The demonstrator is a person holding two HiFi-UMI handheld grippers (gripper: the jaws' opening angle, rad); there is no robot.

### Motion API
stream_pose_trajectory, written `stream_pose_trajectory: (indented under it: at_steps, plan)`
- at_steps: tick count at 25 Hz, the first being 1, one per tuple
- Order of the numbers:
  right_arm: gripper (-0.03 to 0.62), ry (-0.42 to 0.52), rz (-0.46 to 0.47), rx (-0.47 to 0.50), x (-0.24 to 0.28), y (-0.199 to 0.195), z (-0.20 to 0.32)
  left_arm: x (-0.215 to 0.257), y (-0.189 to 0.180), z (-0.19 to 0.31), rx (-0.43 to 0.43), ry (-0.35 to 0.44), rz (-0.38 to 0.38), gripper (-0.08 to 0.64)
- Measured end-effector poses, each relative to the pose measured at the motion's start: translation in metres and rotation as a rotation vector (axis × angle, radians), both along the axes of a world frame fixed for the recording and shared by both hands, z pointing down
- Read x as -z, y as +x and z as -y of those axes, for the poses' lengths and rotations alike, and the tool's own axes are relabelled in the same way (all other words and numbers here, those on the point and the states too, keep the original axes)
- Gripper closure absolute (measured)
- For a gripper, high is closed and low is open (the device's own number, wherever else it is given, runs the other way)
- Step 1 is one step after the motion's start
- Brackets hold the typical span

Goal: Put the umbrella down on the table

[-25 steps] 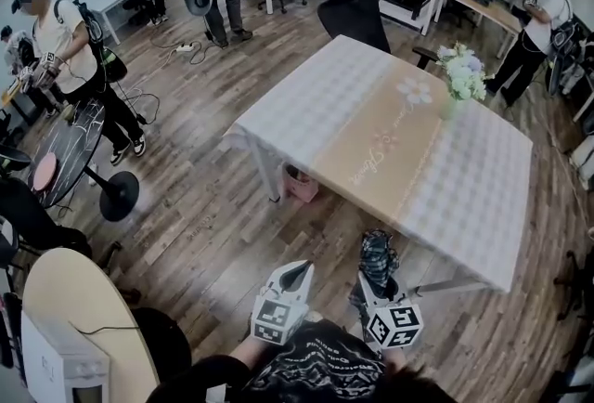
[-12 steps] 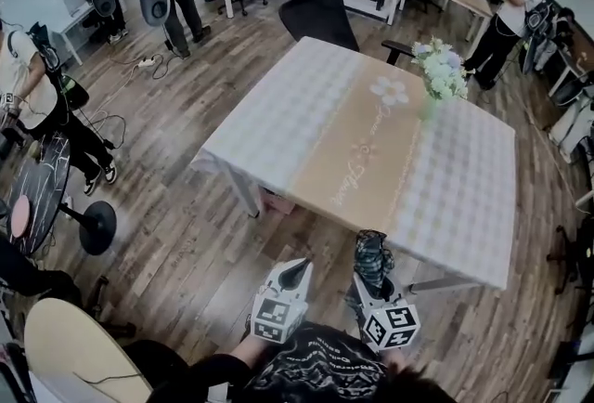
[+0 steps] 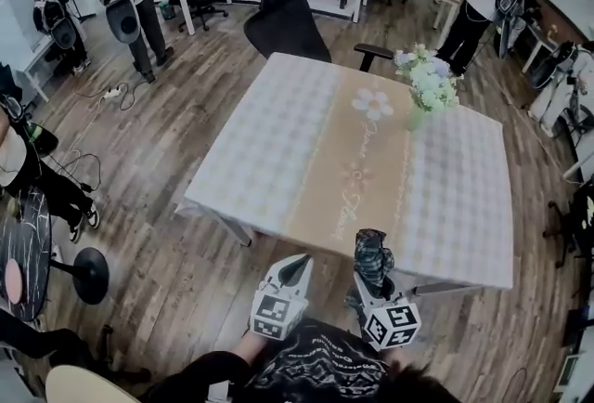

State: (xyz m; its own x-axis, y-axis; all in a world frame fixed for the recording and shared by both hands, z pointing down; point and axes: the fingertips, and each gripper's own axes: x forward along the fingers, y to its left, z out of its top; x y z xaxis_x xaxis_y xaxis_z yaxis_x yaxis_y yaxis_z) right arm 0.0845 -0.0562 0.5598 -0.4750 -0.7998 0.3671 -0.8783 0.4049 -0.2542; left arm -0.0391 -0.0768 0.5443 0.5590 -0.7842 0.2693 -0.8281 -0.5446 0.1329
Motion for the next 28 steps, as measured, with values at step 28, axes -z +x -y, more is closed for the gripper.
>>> stream_pose_trajectory:
  at_steps: [28]
  plan:
    - [0.407,-0.006,-0.065,-0.039,-0.003,-0.035,0.139,-0.003,-0.058,0.134,0.019,0.001,-0.008,0.541]
